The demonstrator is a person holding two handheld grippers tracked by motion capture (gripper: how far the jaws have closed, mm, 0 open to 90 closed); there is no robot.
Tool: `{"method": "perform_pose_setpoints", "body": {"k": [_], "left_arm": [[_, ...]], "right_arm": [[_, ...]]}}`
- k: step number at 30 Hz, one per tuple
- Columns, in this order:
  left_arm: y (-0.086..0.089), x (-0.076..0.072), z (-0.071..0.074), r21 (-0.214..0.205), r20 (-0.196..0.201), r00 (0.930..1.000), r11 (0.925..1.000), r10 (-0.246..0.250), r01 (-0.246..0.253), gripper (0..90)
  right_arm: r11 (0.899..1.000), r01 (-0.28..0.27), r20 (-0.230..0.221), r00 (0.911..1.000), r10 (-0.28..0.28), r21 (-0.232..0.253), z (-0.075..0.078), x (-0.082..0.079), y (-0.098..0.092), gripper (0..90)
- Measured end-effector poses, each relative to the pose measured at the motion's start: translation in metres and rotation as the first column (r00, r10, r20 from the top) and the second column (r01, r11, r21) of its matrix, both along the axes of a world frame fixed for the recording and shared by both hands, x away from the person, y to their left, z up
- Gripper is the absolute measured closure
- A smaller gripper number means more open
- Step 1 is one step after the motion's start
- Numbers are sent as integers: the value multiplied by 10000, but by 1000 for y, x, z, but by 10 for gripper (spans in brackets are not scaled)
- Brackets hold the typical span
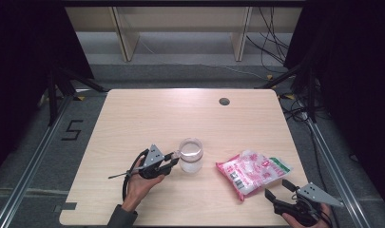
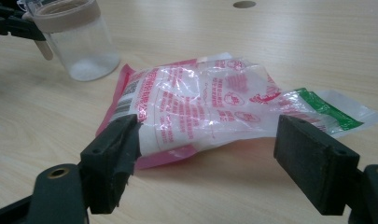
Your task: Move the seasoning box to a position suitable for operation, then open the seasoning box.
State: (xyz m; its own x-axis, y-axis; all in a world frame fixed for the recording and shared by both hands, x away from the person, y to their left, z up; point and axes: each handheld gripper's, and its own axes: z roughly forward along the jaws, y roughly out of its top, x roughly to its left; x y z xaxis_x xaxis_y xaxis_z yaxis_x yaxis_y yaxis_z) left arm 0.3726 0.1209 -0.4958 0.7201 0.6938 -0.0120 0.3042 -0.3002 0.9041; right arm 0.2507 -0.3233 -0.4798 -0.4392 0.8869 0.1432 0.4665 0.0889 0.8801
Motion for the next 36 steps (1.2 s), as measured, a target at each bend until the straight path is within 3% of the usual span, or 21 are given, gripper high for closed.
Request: {"method": "perform_pose_setpoints", "body": {"k": [3, 4, 7, 9, 10, 11, 18, 19, 20, 21, 23, 26, 27, 28, 33, 34, 36], "left_arm": [[0, 3, -1, -107, 64, 9999, 9999, 116, -116, 720], [0, 4, -1, -79, 65, 9999, 9999, 96, -95, 720], [-1, 7, -3, -139, 147, 9997, 9997, 209, -207, 720], [-1, 8, -3, -147, 127, 9997, 9996, 231, -229, 721], [0, 10, -3, -118, 132, 9998, 9998, 172, -170, 721], [-1, 11, -2, -19, 158, 9996, 9998, 215, -214, 721], [-4, 15, -2, 52, 170, 9992, 9993, 360, -361, 722], [-4, 16, -2, -6, 140, 9992, 9993, 364, -363, 722], [-4, 16, -3, -58, 121, 9994, 9994, 338, -337, 722], [-4, 17, -3, -91, 120, 9993, 9993, 355, -353, 721], [-6, 17, -3, -111, 134, 9993, 9994, 336, -335, 721], [-8, 17, -3, -55, 178, 9991, 9993, 383, -382, 722], [-9, 18, -3, -108, 180, 9993, 9994, 337, -335, 722], [-10, 18, -3, -118, 174, 9993, 9994, 324, -322, 722], [-8, 19, -5, -309, -39, 9993, 9989, 362, -363, 704], [-7, 20, -5, -258, -42, 9993, 9990, 366, -367, 693], [-6, 19, -4, -72, -47, 9993, 9992, 383, -384, 661]], "right_arm": [[9999, 40, -115, 9999, -38, 136, 0, 0, 1, 234], [10000, -18, 41, 10000, 18, -67, -1, 1, -1, 234], [10000, -32, 102, 9999, 31, 66, 0, 1, -1, 234], [9998, -51, 230, 9997, 55, -192, -1, 2, -3, 234], [9999, -36, 125, 9999, 38, -110, -1, 1, -2, 234], [9998, 112, -330, 9994, -107, 147, 0, -2, -1, 234], [10000, 21, 107, 9999, -21, 4, -2, 2, -6, 234], [9999, -38, -89, 10000, 39, 167, -2, 2, -5, 234], [10000, -61, 69, 10000, 61, 48, -3, 3, -6, 234], [9994, 85, -52, 10000, -83, 346, -3, 2, -5, 234], [9999, 98, 0, 10000, -98, 112, -2, 1, -7, 234], [9996, 170, -284, 9995, -163, 243, -1, -3, -6, 234], [10000, 13, -16, 10000, -13, -15, -1, -2, -9, 234], [9995, 181, -93, 9998, -179, 240, -2, -3, -7, 234], [9996, 230, -72, 9997, -229, 180, -1, -4, -8, 234], [9993, 271, -203, 9994, -266, 257, -1, -5, -7, 234], [9999, 107, 36, 9999, -107, 106, -2, -3, -8, 235]]}}
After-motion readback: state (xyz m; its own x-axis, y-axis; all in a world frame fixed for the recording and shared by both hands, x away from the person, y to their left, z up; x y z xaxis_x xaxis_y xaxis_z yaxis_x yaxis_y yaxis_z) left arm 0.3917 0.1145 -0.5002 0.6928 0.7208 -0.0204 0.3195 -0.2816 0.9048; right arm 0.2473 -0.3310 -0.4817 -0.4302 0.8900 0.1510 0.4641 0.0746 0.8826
